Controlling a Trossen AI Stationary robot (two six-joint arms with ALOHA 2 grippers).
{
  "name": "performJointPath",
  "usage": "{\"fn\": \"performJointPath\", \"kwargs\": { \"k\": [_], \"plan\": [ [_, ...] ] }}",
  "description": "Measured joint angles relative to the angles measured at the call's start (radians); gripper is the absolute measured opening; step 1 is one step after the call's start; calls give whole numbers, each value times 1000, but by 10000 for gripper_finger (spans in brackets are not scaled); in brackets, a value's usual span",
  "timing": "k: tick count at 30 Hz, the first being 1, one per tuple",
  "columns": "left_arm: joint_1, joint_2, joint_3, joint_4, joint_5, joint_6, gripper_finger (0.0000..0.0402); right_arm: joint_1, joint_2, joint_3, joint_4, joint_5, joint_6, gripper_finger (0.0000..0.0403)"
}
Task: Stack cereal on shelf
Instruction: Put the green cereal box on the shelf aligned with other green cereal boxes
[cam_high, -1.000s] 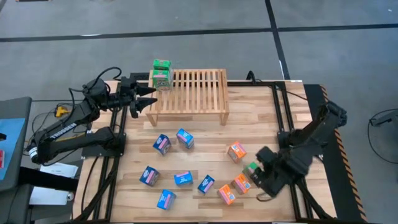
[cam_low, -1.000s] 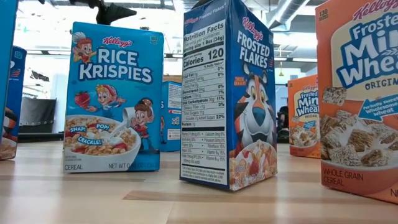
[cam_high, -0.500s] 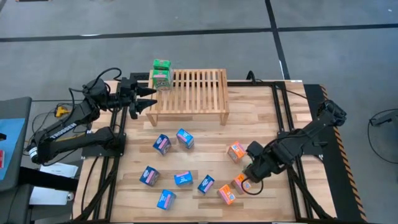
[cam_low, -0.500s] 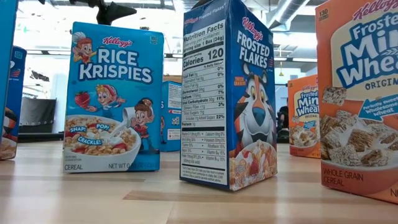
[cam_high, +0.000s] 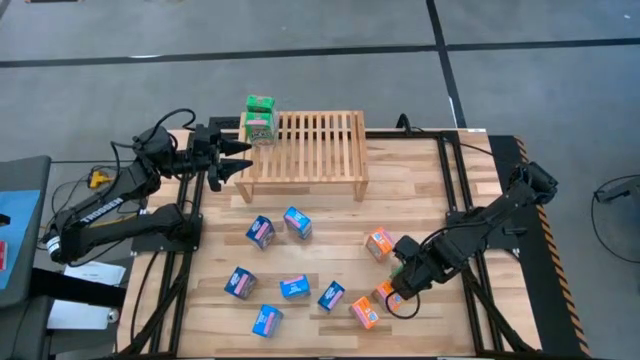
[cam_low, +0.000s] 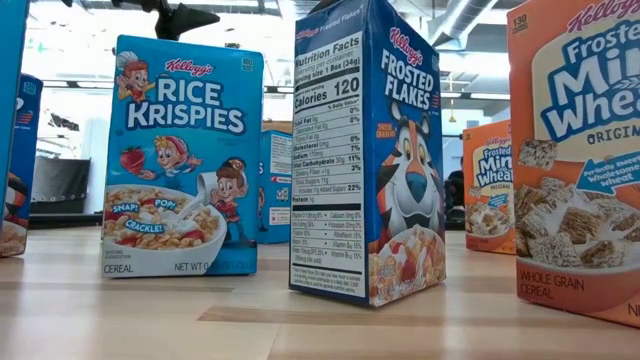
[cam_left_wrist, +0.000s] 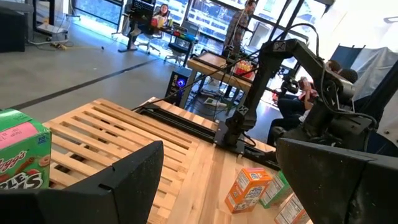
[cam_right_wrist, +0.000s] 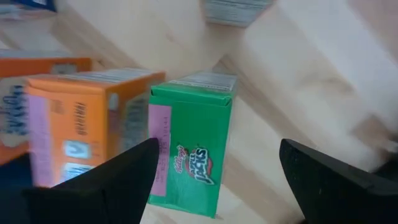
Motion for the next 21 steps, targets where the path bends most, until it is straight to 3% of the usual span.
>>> {"fn": "performJointPath", "kwargs": {
  "k": [21],
  "plan": [
    [0,1,0,-5,-12,0,302,-8,-83,-11,12,25,-53,358]
  ]
}}
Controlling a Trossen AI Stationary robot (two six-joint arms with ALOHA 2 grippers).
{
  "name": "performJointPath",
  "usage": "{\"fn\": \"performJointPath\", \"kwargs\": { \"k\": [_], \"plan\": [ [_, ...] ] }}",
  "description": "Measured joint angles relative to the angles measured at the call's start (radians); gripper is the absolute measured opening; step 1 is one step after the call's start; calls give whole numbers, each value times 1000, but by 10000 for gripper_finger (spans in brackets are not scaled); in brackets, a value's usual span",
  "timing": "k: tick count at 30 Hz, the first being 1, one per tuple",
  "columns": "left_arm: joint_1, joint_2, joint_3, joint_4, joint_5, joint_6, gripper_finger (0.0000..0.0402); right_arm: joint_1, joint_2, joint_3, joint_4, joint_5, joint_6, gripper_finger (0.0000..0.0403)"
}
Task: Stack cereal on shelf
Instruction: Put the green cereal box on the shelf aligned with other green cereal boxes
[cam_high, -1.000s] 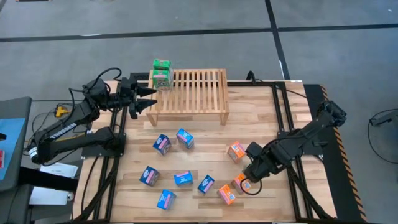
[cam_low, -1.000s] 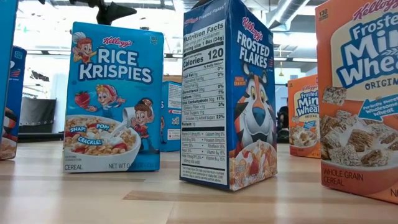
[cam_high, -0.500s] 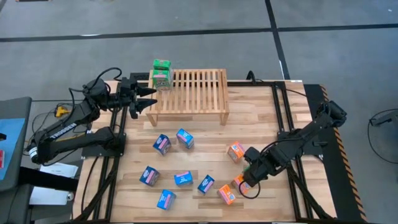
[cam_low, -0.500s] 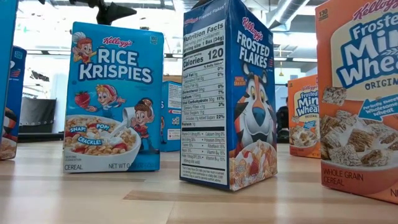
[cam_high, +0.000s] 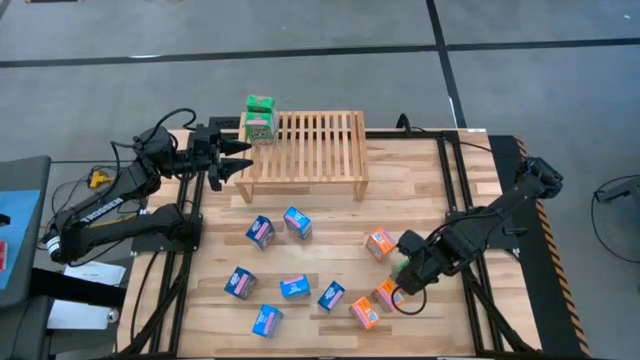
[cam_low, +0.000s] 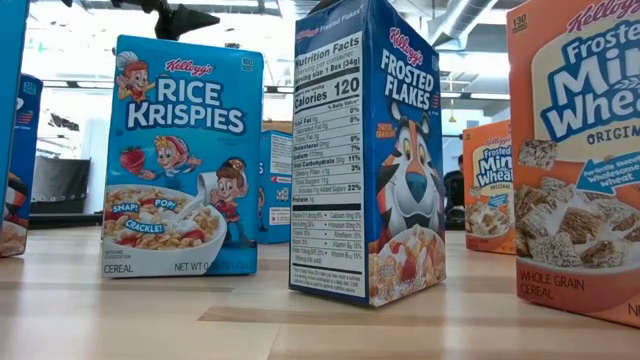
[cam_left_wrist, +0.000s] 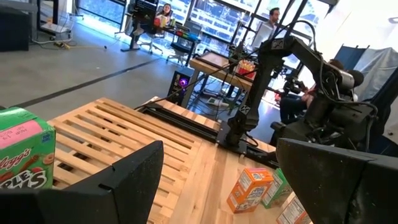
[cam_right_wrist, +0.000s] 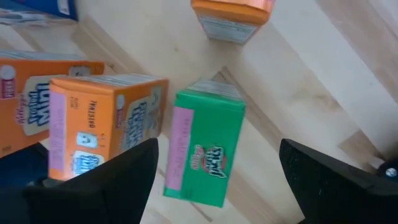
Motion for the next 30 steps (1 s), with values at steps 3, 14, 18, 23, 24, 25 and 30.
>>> {"fn": "performJointPath", "kwargs": {
  "k": [3,14,18,23,24,25,30],
  "plan": [
    [0,0,0,0,-2,0,302,10,23,0,5,-2,0,358],
    [0,0,0,0,-23,0,302,6,117,0,8,-22,-35,342],
    [0,0,0,0,-23,0,302,9,116,-12,10,-26,-31,314],
    [0,0,0,0,-24,0,302,4,116,-21,11,-32,-51,295],
    [0,0,0,0,-24,0,302,-1,116,-21,10,-33,-53,290],
    [0,0,0,0,-23,0,302,-5,116,-21,10,-32,-55,284],
    [0,0,0,-10,-24,0,302,-14,109,-17,3,-40,-62,251]
  ]
}}
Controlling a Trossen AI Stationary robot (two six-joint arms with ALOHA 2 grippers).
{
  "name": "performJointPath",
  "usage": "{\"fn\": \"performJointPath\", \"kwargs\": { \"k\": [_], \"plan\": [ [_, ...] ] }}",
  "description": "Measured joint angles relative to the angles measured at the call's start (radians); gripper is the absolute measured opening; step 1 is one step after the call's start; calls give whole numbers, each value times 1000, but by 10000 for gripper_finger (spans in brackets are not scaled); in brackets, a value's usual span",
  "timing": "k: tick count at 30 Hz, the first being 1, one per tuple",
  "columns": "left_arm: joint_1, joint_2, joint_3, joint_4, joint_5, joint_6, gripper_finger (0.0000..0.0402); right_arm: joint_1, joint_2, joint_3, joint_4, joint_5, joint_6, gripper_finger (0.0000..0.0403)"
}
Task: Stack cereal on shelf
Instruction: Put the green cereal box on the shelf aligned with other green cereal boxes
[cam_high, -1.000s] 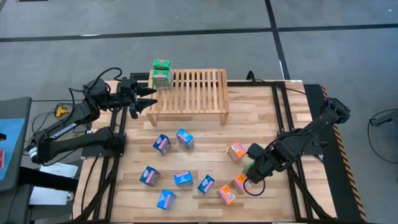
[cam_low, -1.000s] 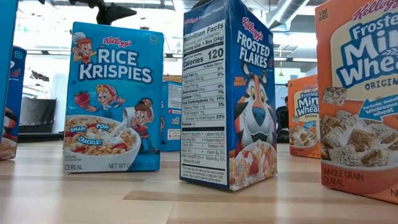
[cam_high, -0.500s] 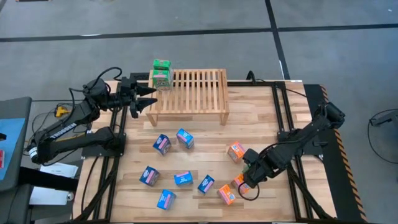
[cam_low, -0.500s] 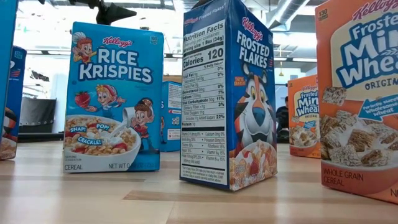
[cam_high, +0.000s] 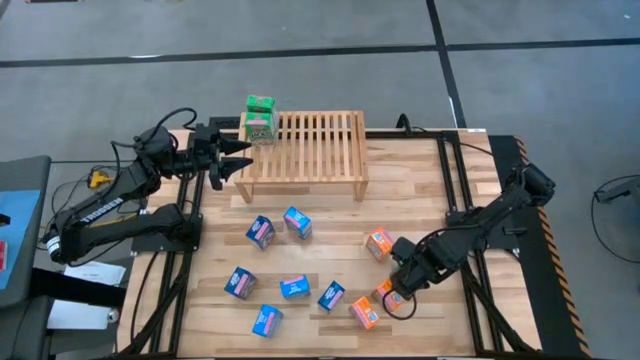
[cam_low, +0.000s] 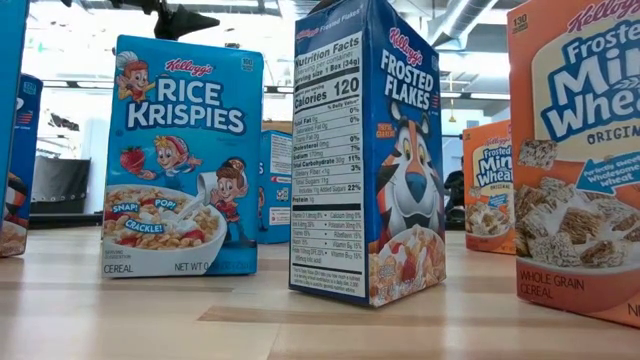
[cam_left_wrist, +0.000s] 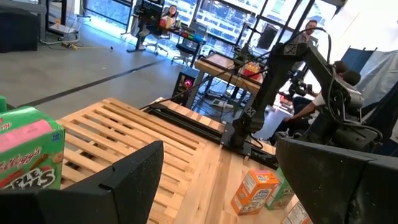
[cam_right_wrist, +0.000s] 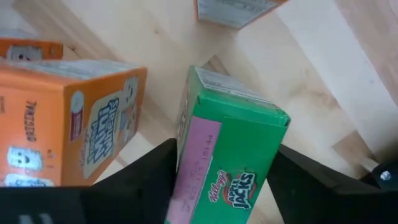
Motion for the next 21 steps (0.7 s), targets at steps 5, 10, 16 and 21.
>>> {"fn": "performJointPath", "kwargs": {
  "k": [5,10,16,21],
  "plan": [
    [0,0,0,-12,0,0,302,-4,0,8,-11,-11,-13,205],
    [0,0,0,-12,0,1,302,-6,0,8,-1,-16,-17,170],
    [0,1,0,-12,7,0,302,-9,0,53,-22,-16,-59,158],
    [-13,38,0,-1,108,-30,302,-47,0,181,-131,0,-153,158]
  ]
}}
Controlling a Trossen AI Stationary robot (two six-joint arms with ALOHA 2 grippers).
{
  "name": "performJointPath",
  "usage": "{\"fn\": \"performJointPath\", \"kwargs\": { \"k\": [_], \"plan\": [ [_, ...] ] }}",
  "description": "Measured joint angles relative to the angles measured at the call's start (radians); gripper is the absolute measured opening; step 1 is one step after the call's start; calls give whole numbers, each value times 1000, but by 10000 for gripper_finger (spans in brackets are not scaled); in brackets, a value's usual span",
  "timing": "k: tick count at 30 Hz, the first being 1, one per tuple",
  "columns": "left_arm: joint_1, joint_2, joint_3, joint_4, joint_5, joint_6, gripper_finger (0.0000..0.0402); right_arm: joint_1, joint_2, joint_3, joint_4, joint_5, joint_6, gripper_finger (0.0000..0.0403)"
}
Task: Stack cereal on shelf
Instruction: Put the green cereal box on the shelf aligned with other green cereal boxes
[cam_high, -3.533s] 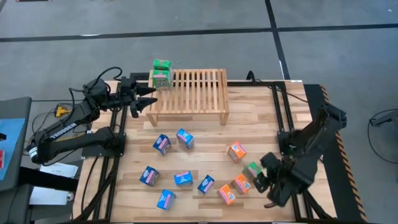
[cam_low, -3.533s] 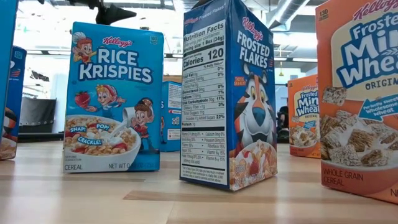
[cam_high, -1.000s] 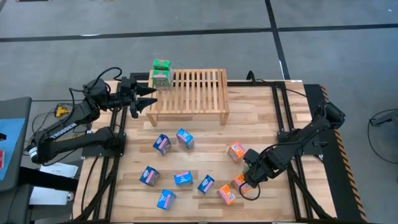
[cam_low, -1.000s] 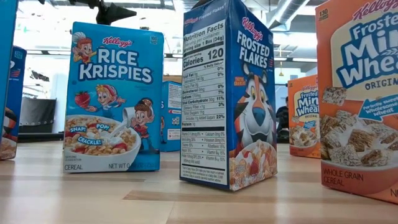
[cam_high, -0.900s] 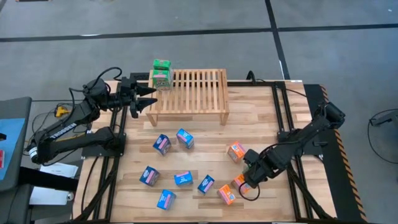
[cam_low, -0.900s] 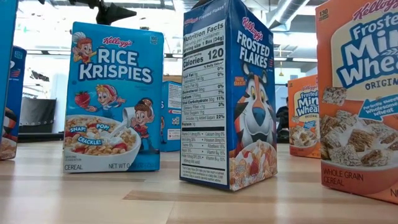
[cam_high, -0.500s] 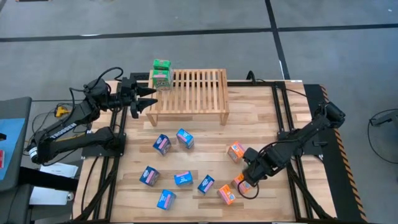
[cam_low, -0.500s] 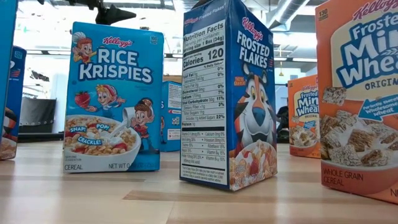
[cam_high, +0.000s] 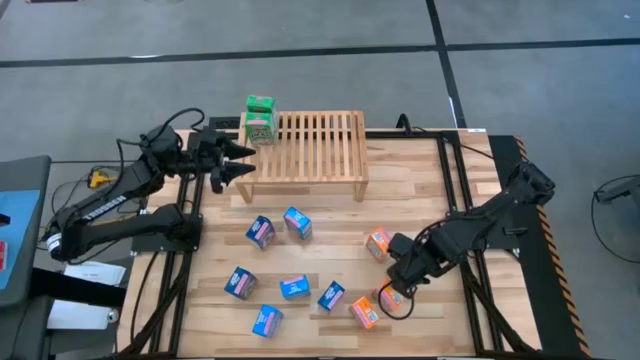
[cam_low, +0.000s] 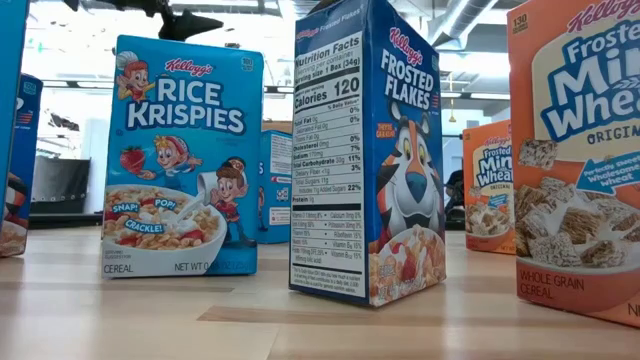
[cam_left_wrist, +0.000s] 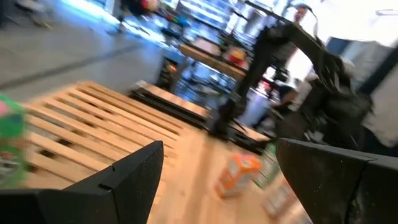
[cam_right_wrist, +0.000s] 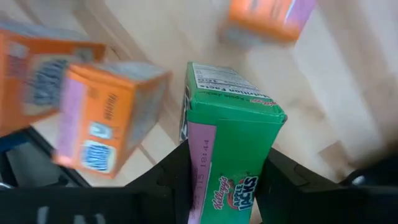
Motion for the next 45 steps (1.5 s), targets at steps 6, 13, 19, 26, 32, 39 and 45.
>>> {"fn": "performJointPath", "kwargs": {
  "k": [6,13,19,26,32,39,45],
  "plan": [
    [-81,88,0,110,122,-25,302,-89,0,216,-132,44,-164,158],
    [-200,243,57,176,168,-17,302,-230,1,412,-133,66,-344,158],
    [-257,380,144,178,226,15,302,-320,5,468,-104,62,-458,158],
    [-279,547,270,179,264,65,302,-358,19,470,4,29,-545,158],
    [-286,677,375,178,321,78,302,-358,47,471,88,31,-589,158],
    [-316,806,472,175,378,96,302,-358,80,469,124,35,-647,158],
    [-359,891,505,179,398,107,302,-386,85,469,182,37,-663,158]
  ]
}}
